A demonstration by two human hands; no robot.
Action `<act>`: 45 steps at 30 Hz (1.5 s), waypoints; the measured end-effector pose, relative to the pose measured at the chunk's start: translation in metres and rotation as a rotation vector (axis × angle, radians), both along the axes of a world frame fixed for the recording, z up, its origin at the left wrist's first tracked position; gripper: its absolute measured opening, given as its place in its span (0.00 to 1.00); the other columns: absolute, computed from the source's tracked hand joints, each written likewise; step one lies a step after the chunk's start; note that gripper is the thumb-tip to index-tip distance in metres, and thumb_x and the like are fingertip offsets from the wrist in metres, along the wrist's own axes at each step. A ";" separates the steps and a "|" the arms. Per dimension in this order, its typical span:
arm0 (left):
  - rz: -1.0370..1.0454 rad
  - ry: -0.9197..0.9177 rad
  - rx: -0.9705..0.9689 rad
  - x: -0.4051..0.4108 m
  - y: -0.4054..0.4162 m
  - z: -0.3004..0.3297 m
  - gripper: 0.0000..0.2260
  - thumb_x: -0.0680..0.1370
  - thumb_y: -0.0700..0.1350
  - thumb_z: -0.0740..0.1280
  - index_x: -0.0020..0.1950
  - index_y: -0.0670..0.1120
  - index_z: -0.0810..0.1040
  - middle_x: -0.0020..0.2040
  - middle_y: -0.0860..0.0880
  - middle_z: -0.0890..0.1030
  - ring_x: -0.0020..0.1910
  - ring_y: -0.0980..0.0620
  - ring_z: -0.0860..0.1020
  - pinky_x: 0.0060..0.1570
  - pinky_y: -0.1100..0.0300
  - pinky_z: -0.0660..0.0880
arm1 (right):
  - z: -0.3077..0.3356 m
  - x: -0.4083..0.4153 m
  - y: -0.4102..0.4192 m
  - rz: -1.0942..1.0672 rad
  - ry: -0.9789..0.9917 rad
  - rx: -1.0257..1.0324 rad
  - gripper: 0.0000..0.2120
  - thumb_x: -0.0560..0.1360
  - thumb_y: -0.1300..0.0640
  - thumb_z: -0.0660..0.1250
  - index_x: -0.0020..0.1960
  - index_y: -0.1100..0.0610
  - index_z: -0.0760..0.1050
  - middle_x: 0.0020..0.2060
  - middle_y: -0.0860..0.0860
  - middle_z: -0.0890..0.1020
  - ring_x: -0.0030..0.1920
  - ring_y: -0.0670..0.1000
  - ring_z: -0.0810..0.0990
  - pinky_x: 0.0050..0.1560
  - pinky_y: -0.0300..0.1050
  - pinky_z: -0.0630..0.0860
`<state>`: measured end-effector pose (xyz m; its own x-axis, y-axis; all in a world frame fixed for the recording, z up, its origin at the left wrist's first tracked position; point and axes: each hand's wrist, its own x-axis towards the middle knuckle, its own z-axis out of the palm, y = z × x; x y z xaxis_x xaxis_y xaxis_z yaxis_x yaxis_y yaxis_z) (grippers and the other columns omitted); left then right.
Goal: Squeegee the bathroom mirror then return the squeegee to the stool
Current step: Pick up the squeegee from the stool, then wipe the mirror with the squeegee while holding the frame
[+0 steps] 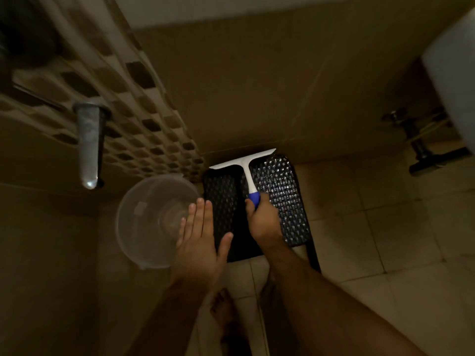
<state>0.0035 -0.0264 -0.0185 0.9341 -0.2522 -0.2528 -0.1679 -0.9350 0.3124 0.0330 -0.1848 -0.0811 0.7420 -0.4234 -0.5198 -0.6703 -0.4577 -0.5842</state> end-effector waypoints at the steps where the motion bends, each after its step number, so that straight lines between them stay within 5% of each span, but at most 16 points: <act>1: 0.000 -0.018 0.004 0.002 -0.001 0.013 0.33 0.77 0.62 0.48 0.77 0.47 0.45 0.78 0.50 0.45 0.76 0.54 0.41 0.74 0.52 0.45 | 0.015 -0.001 -0.002 -0.023 -0.038 0.013 0.15 0.81 0.49 0.59 0.58 0.60 0.69 0.44 0.57 0.78 0.45 0.58 0.79 0.42 0.45 0.69; 12: -0.118 -0.343 -0.094 0.024 -0.024 0.202 0.33 0.78 0.62 0.48 0.77 0.46 0.44 0.78 0.48 0.46 0.76 0.53 0.42 0.74 0.52 0.46 | 0.241 -0.032 -0.034 -0.191 -0.540 0.011 0.11 0.80 0.47 0.59 0.57 0.53 0.68 0.41 0.48 0.78 0.37 0.43 0.77 0.33 0.30 0.69; 13: -0.132 -0.374 -0.107 0.028 -0.029 0.220 0.33 0.78 0.62 0.47 0.77 0.46 0.44 0.78 0.47 0.47 0.76 0.53 0.42 0.75 0.52 0.47 | 0.262 -0.037 -0.038 -0.216 -0.600 0.011 0.12 0.80 0.46 0.59 0.57 0.52 0.68 0.40 0.48 0.78 0.36 0.44 0.77 0.34 0.31 0.71; 16: -0.164 -0.482 -0.161 0.044 -0.054 0.276 0.33 0.78 0.62 0.46 0.77 0.46 0.43 0.78 0.47 0.46 0.76 0.52 0.42 0.75 0.51 0.48 | 0.317 -0.045 -0.058 -0.274 -0.748 -0.002 0.12 0.78 0.40 0.57 0.56 0.46 0.67 0.39 0.50 0.80 0.36 0.50 0.81 0.38 0.54 0.80; 19: -0.203 -0.598 -0.258 0.056 -0.091 0.339 0.32 0.78 0.62 0.46 0.77 0.48 0.42 0.78 0.48 0.44 0.76 0.51 0.40 0.75 0.50 0.48 | 0.375 -0.054 -0.090 -0.334 -0.891 -0.055 0.10 0.78 0.40 0.58 0.53 0.45 0.68 0.35 0.51 0.79 0.31 0.50 0.80 0.33 0.57 0.80; 25: -0.414 -0.807 -0.487 0.062 -0.179 0.462 0.31 0.78 0.62 0.48 0.77 0.52 0.43 0.78 0.50 0.43 0.75 0.55 0.38 0.75 0.50 0.45 | 0.493 -0.073 -0.166 -0.410 -1.192 -0.273 0.11 0.79 0.47 0.60 0.55 0.54 0.71 0.34 0.47 0.77 0.32 0.44 0.75 0.32 0.38 0.71; 30: -0.508 -1.016 -0.596 0.063 -0.272 0.568 0.30 0.78 0.59 0.51 0.77 0.51 0.49 0.78 0.49 0.49 0.76 0.53 0.44 0.75 0.50 0.47 | 0.579 -0.088 -0.242 -0.449 -1.317 -0.327 0.10 0.80 0.46 0.59 0.55 0.50 0.70 0.33 0.47 0.76 0.31 0.44 0.75 0.32 0.41 0.73; 36: -0.447 -0.919 -1.000 0.047 -0.389 0.665 0.28 0.79 0.59 0.52 0.76 0.52 0.52 0.77 0.49 0.54 0.76 0.51 0.50 0.74 0.51 0.52 | 0.626 -0.114 -0.328 -0.438 -1.446 -0.271 0.11 0.79 0.43 0.58 0.55 0.48 0.71 0.34 0.49 0.77 0.30 0.42 0.76 0.32 0.38 0.73; 45: -0.342 -1.037 -1.171 0.081 -0.473 0.758 0.25 0.81 0.57 0.51 0.76 0.50 0.52 0.76 0.47 0.57 0.74 0.47 0.57 0.71 0.47 0.58 | 0.740 -0.082 -0.421 -0.318 -1.585 -0.286 0.17 0.81 0.44 0.55 0.68 0.44 0.60 0.43 0.51 0.77 0.34 0.42 0.78 0.29 0.33 0.73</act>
